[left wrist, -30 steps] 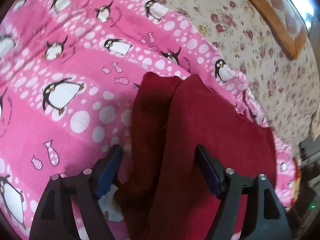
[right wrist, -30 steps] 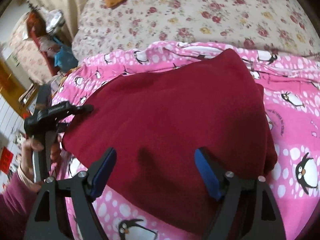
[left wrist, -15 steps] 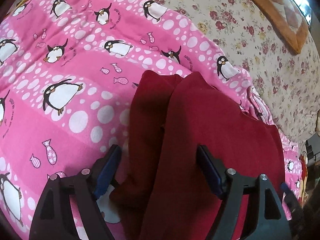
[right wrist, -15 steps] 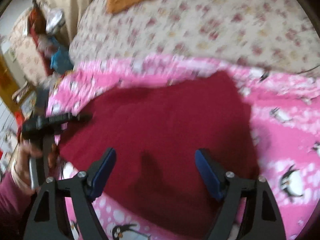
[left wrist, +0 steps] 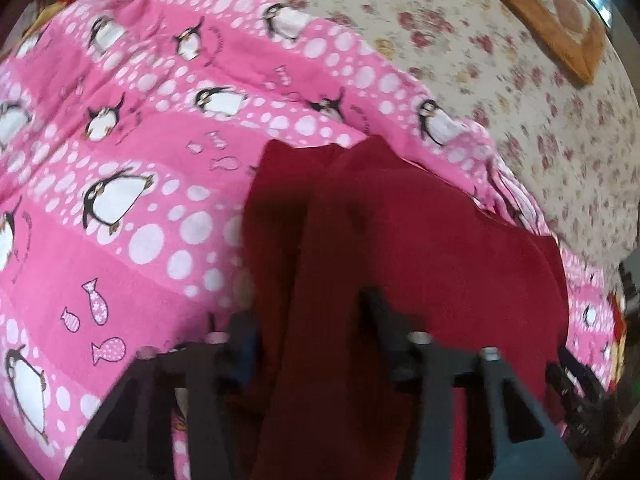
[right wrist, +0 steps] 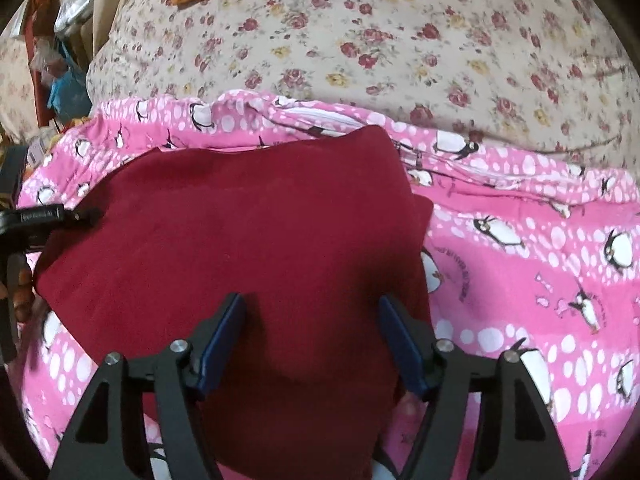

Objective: Fold small clothes

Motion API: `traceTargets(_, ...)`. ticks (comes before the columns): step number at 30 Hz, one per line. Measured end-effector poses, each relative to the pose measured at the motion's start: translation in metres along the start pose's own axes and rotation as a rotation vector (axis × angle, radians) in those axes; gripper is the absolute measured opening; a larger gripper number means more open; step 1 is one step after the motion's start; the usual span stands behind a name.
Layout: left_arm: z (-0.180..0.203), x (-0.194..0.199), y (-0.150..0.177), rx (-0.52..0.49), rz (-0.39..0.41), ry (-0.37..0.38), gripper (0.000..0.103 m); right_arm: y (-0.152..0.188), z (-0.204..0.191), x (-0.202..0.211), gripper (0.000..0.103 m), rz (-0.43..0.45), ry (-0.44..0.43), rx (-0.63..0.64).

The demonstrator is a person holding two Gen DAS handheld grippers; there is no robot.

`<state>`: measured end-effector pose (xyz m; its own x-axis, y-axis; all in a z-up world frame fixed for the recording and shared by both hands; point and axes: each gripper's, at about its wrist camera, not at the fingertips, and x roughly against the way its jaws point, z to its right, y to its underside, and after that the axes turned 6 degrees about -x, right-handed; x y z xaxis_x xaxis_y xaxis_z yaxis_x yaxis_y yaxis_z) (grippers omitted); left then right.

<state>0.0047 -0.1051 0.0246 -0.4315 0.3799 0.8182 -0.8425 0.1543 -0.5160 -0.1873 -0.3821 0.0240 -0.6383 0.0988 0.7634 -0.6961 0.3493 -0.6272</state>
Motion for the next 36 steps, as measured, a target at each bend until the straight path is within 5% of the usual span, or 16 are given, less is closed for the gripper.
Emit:
traceTargets(2,0.011,0.006,-0.001,-0.031,0.001,-0.018,0.002,-0.006,0.004,0.004,0.075,-0.009,-0.022,-0.025)
traceTargets(6,0.018,0.017,-0.006,-0.024,-0.005,0.001,0.0,-0.013,0.016,0.016,0.075,-0.013,-0.106,-0.125)
traceTargets(12,0.041,0.047,-0.02,0.018,-0.03,0.18,0.0,-0.018,0.045,0.027,0.075,-0.019,-0.234,-0.296)
traceTargets(20,0.136,0.058,-0.024,-0.087,-0.056,0.317,0.0,-0.025,0.055,0.041,0.075,0.0,-0.163,-0.318)
traceTargets(30,0.243,-0.014,0.015,-0.195,-0.181,0.367,0.0,-0.028,0.118,0.053,0.075,0.026,-0.152,-0.537)
traceTargets(33,0.257,-0.018,0.026,-0.239,-0.211,0.415,0.004,-0.028,0.121,0.048,0.075,0.005,-0.135,-0.544)
traceTargets(36,0.262,0.008,0.02,-0.284,-0.212,0.562,0.024,-0.025,0.123,0.049,0.075,0.003,-0.138,-0.552)
